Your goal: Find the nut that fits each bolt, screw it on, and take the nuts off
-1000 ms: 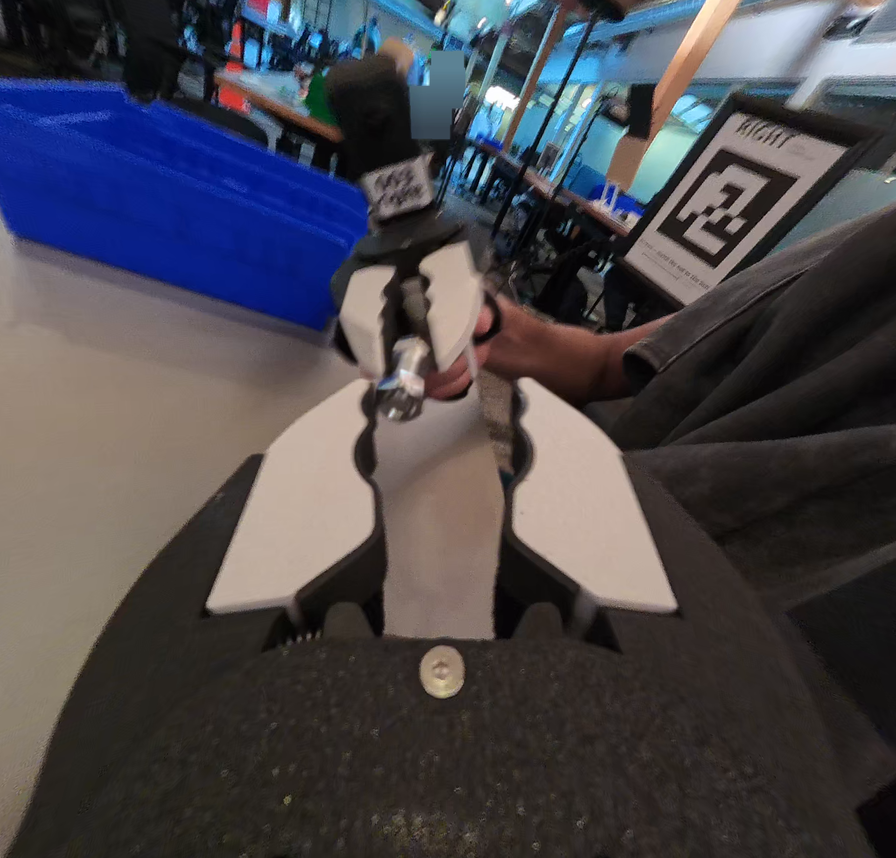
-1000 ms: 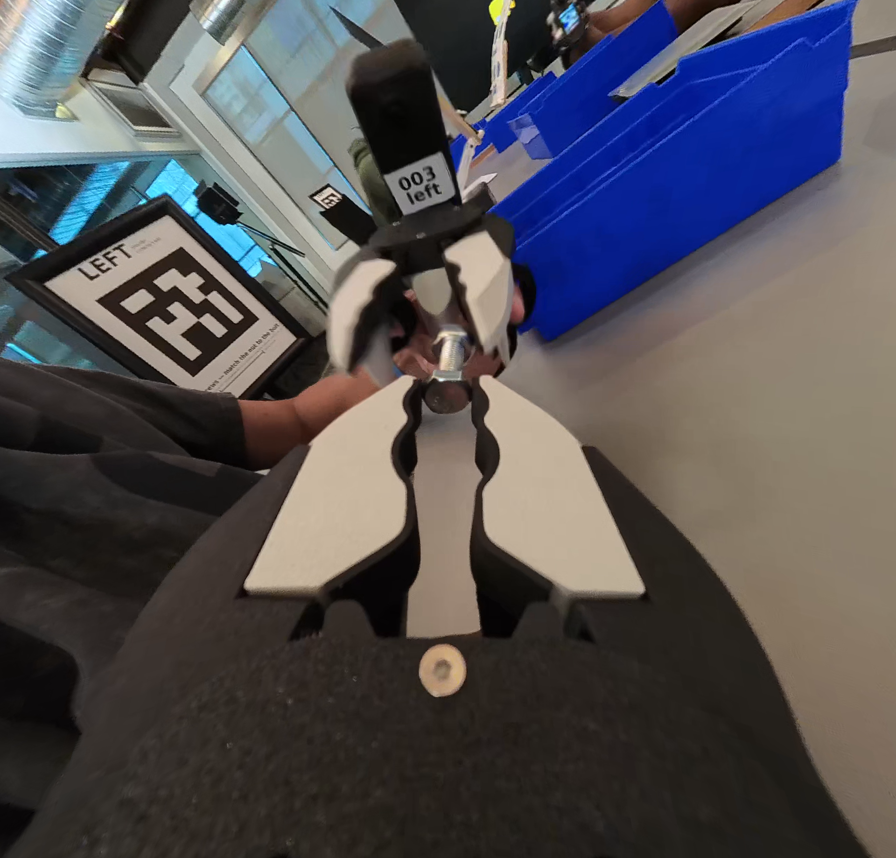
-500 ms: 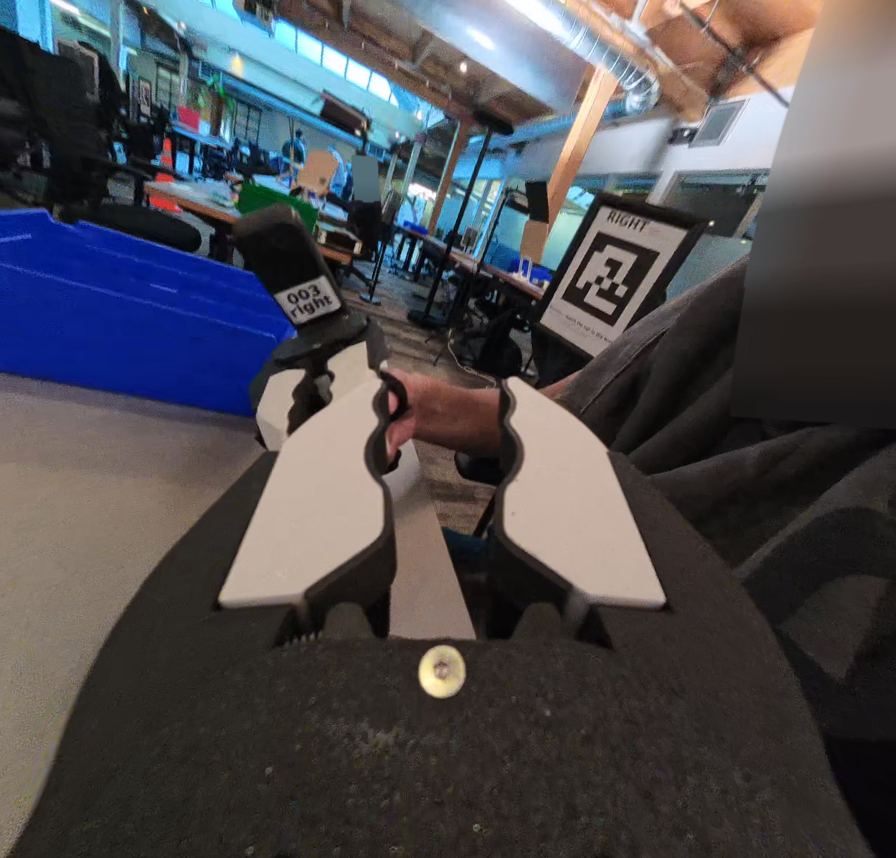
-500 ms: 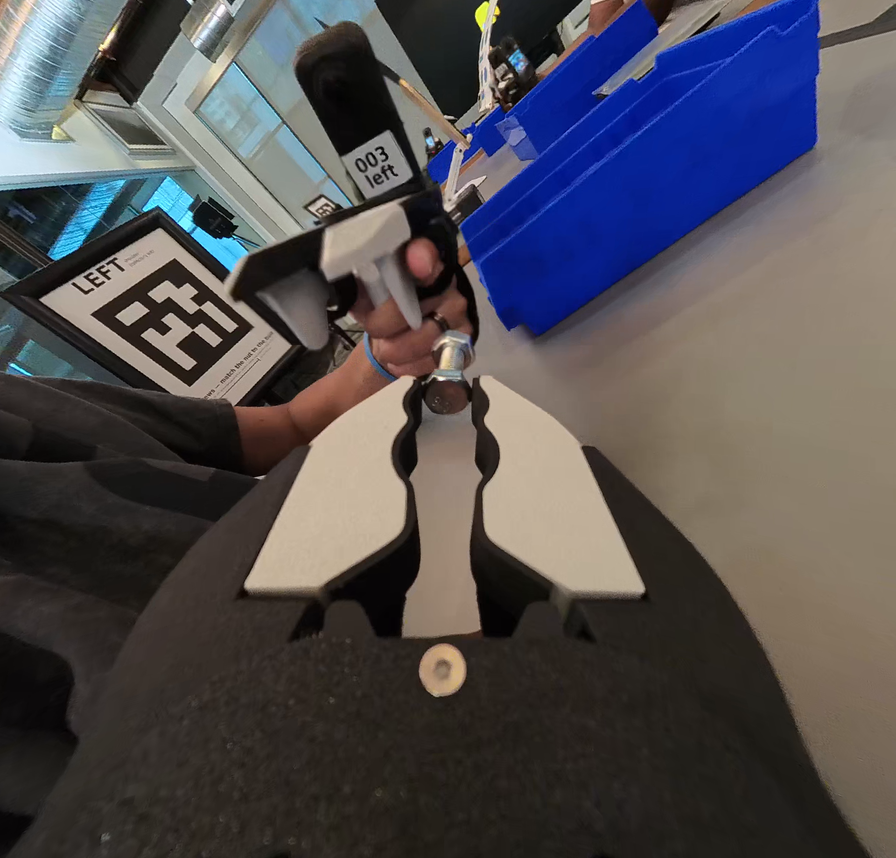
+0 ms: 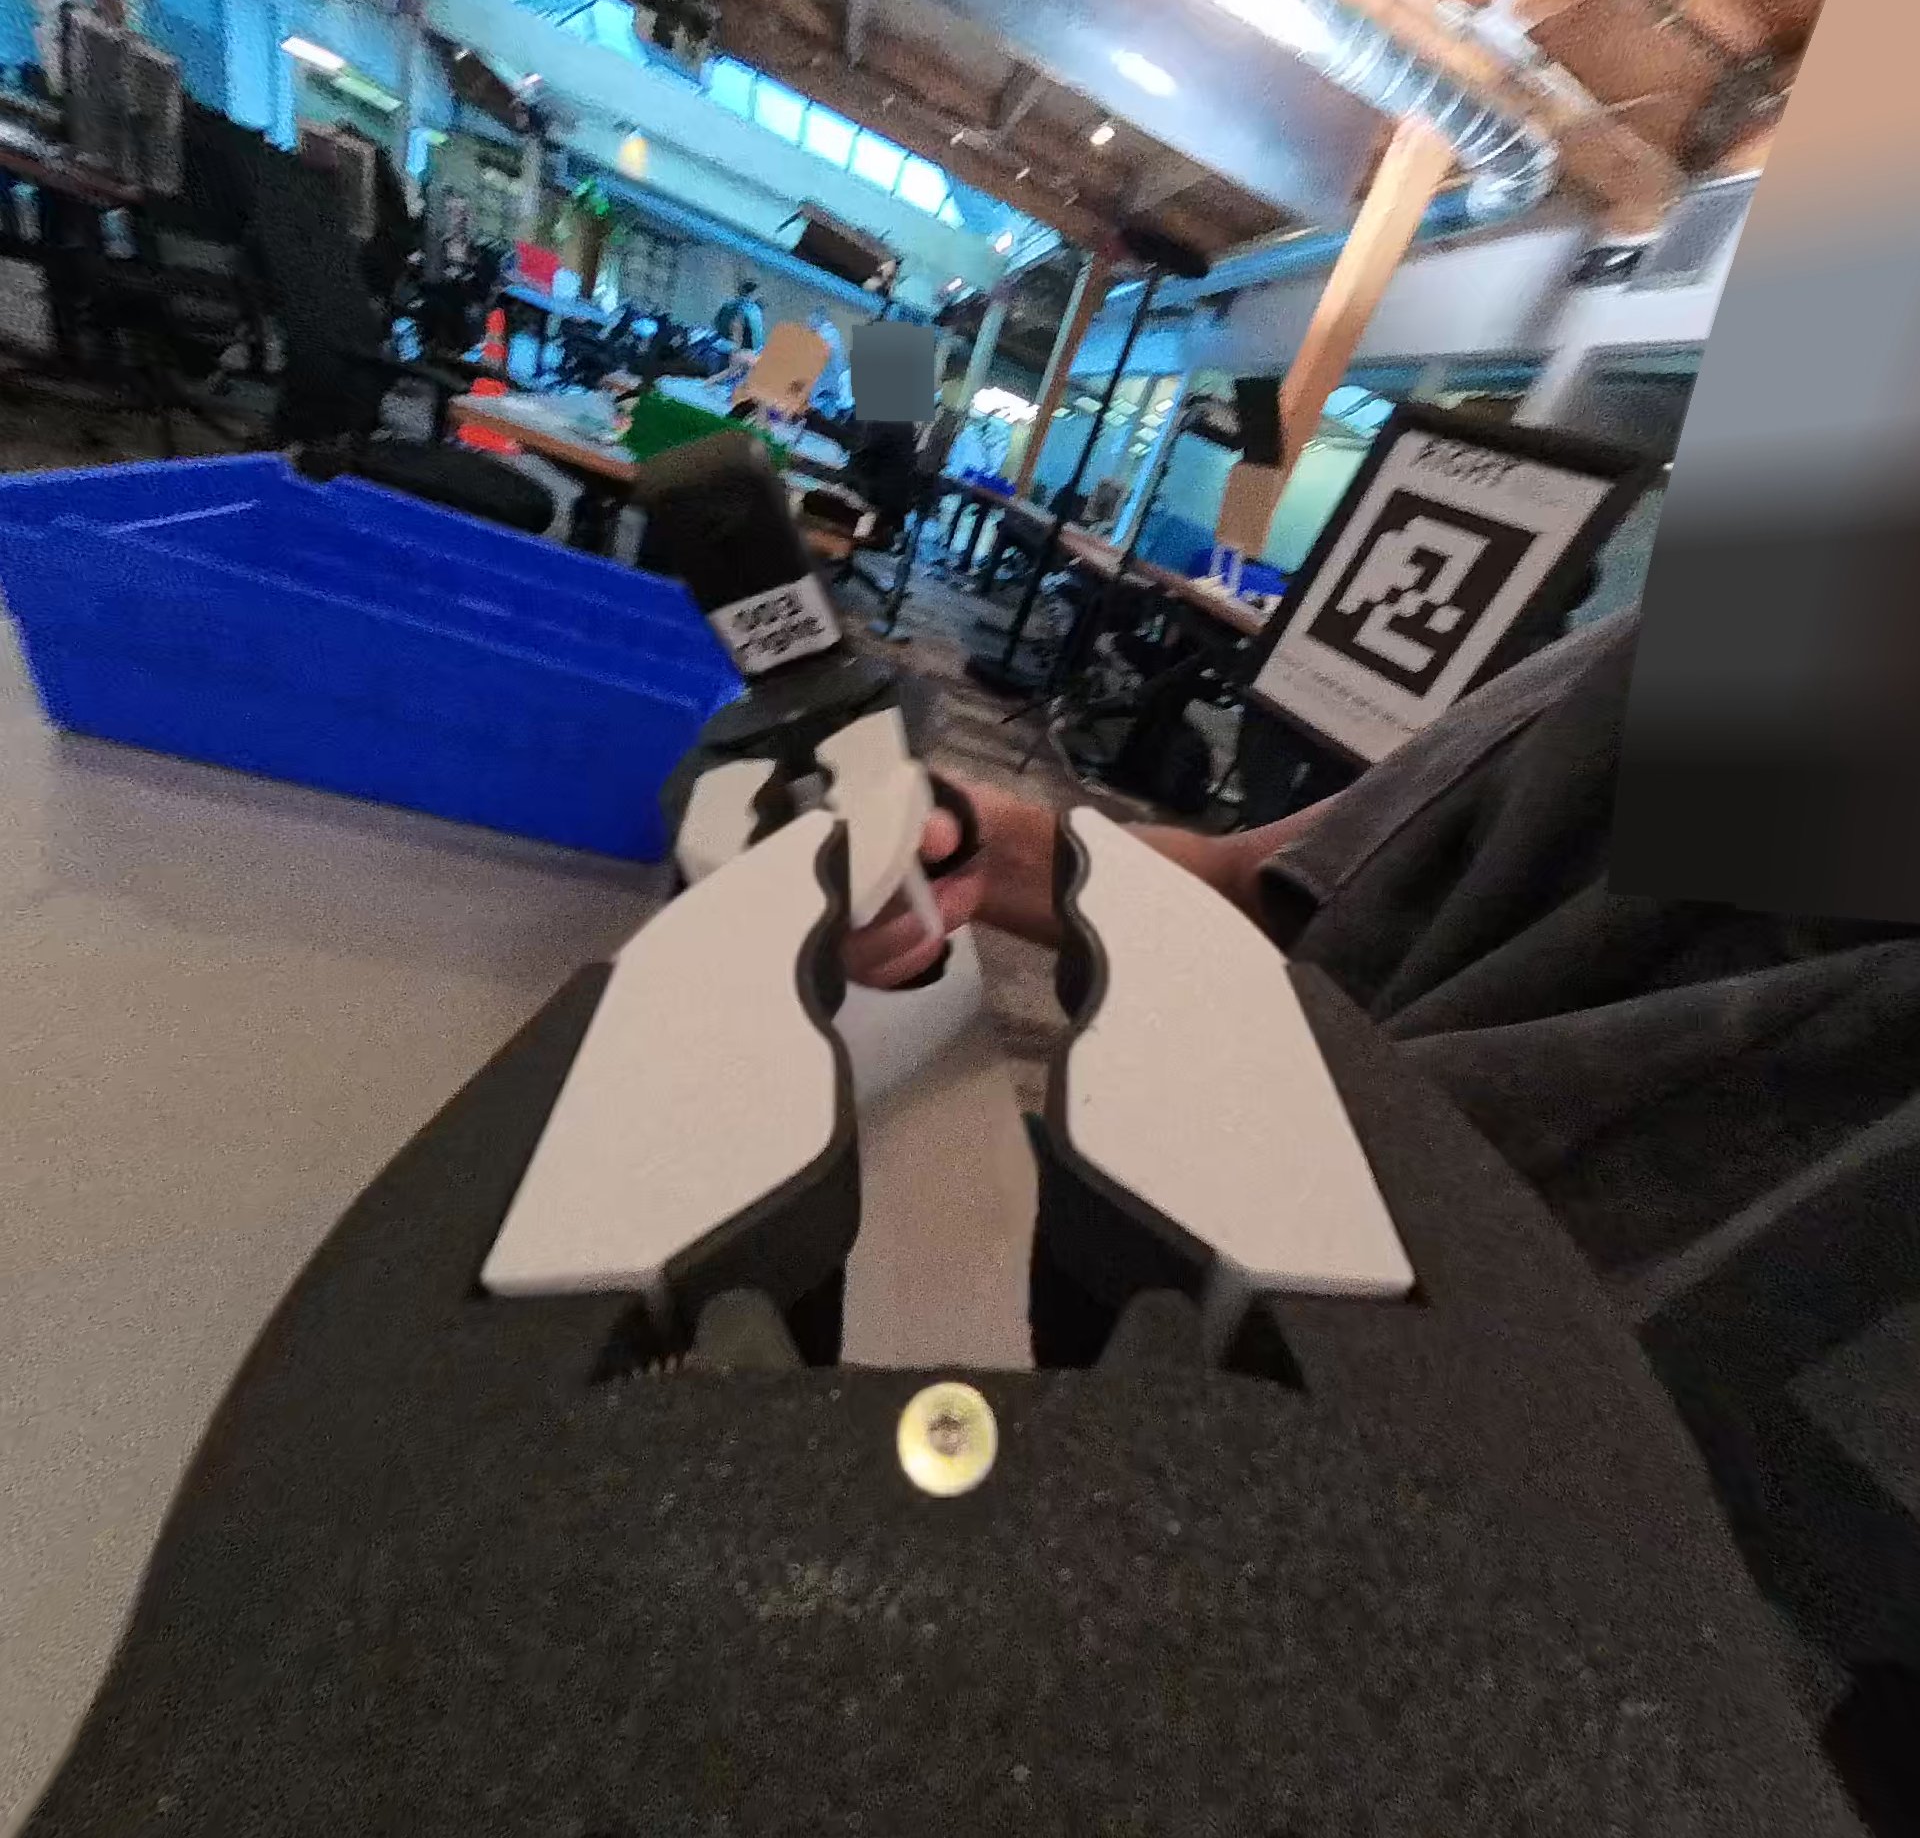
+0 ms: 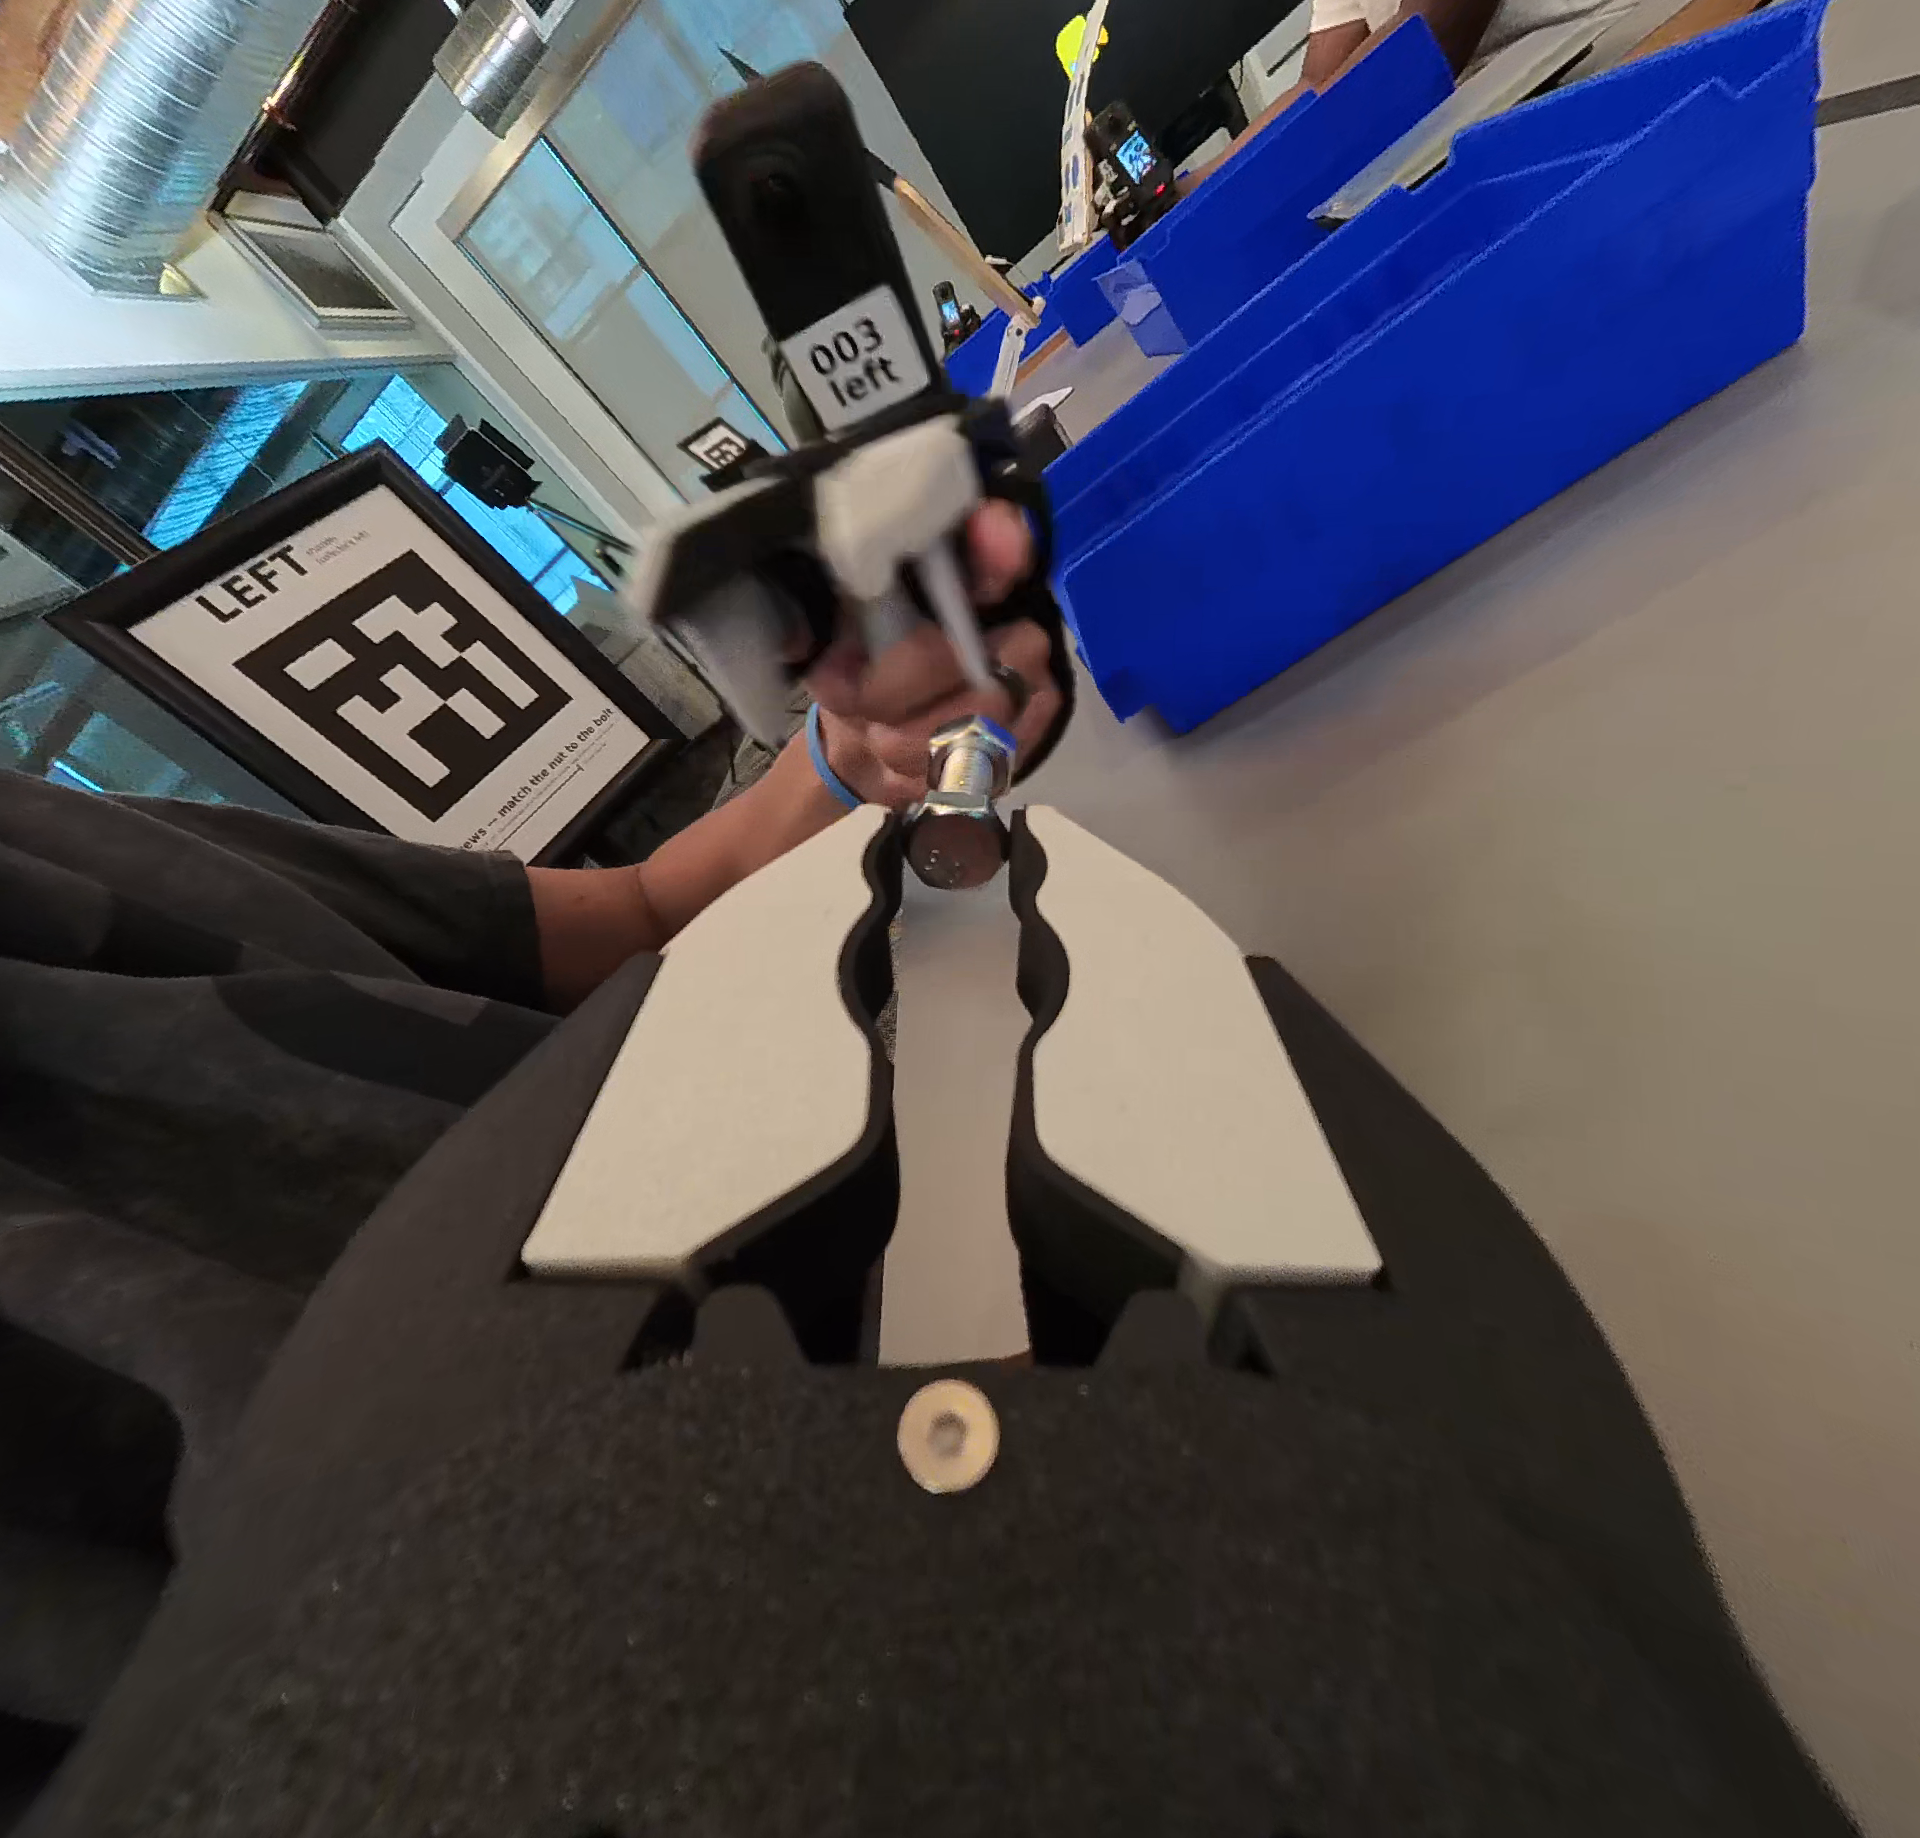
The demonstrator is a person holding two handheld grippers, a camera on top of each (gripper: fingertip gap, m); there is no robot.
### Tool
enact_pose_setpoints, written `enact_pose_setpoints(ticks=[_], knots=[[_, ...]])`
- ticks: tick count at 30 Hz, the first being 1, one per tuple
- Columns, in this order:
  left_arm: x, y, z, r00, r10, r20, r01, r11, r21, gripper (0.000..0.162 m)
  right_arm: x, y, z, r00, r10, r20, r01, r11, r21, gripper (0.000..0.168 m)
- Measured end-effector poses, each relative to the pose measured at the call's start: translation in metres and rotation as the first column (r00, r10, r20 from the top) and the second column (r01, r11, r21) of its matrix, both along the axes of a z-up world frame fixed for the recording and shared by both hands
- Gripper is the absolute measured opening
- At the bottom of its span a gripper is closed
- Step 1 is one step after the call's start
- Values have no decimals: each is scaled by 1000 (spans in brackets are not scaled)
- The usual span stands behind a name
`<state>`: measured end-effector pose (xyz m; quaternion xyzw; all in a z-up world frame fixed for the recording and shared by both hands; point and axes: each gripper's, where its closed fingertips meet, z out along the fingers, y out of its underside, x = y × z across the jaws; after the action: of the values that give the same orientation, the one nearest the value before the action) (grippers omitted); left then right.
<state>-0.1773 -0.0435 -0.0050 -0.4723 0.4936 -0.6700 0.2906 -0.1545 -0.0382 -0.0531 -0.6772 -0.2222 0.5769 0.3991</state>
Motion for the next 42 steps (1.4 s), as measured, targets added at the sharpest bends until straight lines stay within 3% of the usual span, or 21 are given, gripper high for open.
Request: enact_pose_setpoints(ticks=[2, 4, 6, 7, 10, 13, 16, 18, 19, 20, 23, 26, 30, 34, 35, 37, 42], knots=[[10, 12, -34, 987, 63, -146, -59, 998, 34, 40, -1, -2, 5, 1000, 8, -11, -7, 1000, 13, 20], [15, 5, -50, 979, 39, -200, -30, 998, 50, 43, -1, 0, 4, 1000, -1, 3, 1, 1000, 11, 20], [15, -9, -30, 994, -15, -111, 18, 1000, 19, 56, 0, 2, -2, 1000, -9, 18, 9, 1000, 3, 20], [7, -20, -12, 996, -86, -32, 86, 996, -2, 34, 1, 3, -6, 1000, -18, 20, 19, 1000, -10, 20], [-3, -17, 18, 995, -69, 78, 71, 997, -25, 33, 2, 3, -7, 1000, -11, 0, 11, 1000, -23, 20], [5, 10, -14, 996, 75, -54, -74, 997, 27, 35, -1, -1, 2, 1000, 4, -13, -3, 1000, 6, 20], [17, 13, -53, 977, 70, -199, -65, 997, 32, 43, -2, -2, 9, 1000, -4, -22, 5, 1000, 29, 20], [20, -2, -45, 988, 12, -154, -10, 1000, 9, 43, -1, 2, 2, 999, -28, 17, 27, 999, 21, 20], [19, -7, -33, 994, 0, -108, 0, 1000, 3, 59, -1, 3, -2, 999, -27, 26, 27, 999, 17, 20], [13, -15, -17, 998, -45, -42, 45, 999, -4, 37, 0, 5, -7, 999, -34, 33, 34, 999, 2, 20], [2, -11, 9, 999, -26, 46, 27, 999, -20, 36, 2, 5, -9, 1000, -26, 6, 26, 999, -20, 20], [6, 10, -22, 995, 67, -78, -67, 998, 1, 37, 1, 3, -2, 1000, -20, 4, 20, 1000, 1, 20], [18, 13, -56, 978, 75, -195, -72, 997, 23, 42, 0, 1, 1, 1000, -16, 8, 16, 1000, 16, 20], [18, -6, -35, 991, 26, -128, -23, 999, 26, 50, 1, 3, -3, 1000, -18, 1, 18, 1000, -3, 20], [13, -11, -20, 998, -4, -61, 4, 1000, 5, 36, 3, 5, -6, 999, -33, 10, 34, 999, -9, 20], [3, -10, 4, 999, -13, 31, 14, 999, -38, 35, 5, 7, -9, 999, -38, 17, 38, 999, -11, 20], [2, 31, -20, 975, 204, -82, -203, 979, 26, 38, 6, 7, -5, 999, -35, 1, 35, 999, -6, 20]])
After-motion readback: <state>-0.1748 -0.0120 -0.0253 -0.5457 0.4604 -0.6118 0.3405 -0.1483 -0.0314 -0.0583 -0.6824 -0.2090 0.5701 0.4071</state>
